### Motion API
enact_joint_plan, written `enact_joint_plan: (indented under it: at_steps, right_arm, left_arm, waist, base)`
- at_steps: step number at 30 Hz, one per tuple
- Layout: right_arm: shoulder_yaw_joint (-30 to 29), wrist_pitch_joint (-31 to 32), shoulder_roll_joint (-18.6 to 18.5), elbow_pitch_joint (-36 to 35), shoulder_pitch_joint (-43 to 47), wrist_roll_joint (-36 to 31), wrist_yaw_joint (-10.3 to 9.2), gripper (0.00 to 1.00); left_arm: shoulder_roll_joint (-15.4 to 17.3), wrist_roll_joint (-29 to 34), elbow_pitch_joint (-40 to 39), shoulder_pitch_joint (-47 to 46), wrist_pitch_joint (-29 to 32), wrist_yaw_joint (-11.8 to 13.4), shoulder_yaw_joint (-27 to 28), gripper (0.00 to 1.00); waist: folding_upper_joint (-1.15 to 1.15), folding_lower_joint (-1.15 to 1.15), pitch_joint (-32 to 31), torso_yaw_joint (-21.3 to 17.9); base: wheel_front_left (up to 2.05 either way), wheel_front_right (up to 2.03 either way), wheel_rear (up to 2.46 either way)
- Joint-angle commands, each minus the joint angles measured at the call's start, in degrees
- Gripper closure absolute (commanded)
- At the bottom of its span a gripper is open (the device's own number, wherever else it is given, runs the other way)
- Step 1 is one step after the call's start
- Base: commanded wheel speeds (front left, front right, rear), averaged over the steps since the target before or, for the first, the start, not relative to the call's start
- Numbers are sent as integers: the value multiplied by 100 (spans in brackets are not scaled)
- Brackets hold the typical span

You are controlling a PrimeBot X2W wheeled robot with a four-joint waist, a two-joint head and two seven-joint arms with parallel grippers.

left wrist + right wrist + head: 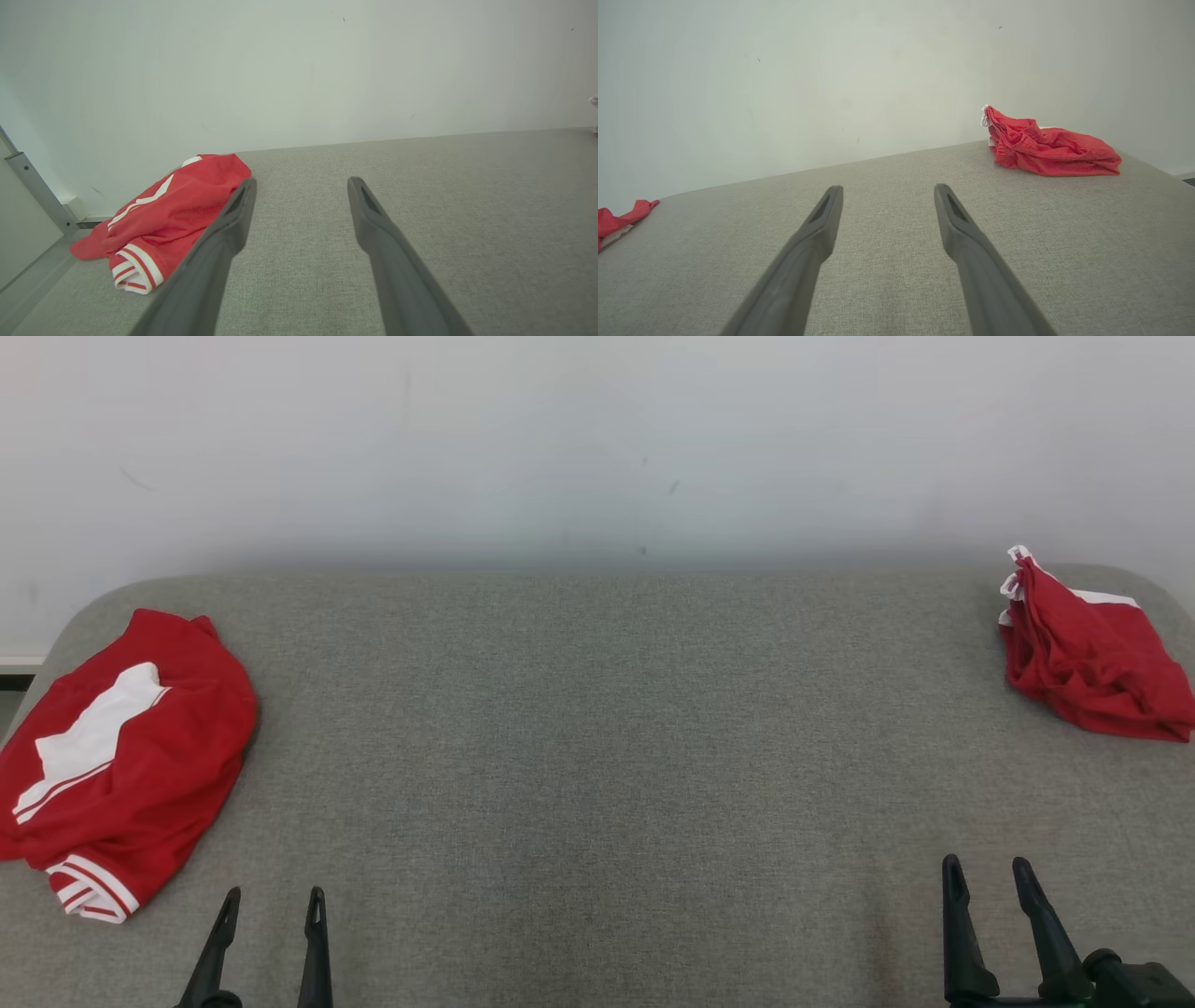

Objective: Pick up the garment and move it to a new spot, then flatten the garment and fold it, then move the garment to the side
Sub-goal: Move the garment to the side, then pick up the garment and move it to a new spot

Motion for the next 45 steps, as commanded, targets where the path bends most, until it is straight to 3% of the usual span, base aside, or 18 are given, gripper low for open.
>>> enact_joint_plan:
  at_steps: [1,31,38,45]
  right_arm:
    - [8,-1,59,7,76,-50,-16,0]
    - [81,-2,73,166,132,-116,-16,0]
    - [127,-1,99,214,177,-95,-16,0]
    - [146,-1,135,242,187,-65,-16,0]
  left_arm:
    - [9,35,42,-12,-19,3,14,0]
    - [20,85,294,-183,-19,-47,-27,0]
    - [64,85,342,-182,-19,-45,-20,0]
    - [74,65,324,-202,-19,-24,-22,0]
  waist:
    - [0,0,-13,9]
    - [0,0,-44,90]
    - [0,0,-84,365]
    - [0,0,-61,940]
  base:
    - [0,0,0]
    - [0,0,0]
    - [0,0,0]
    - [0,0,0]
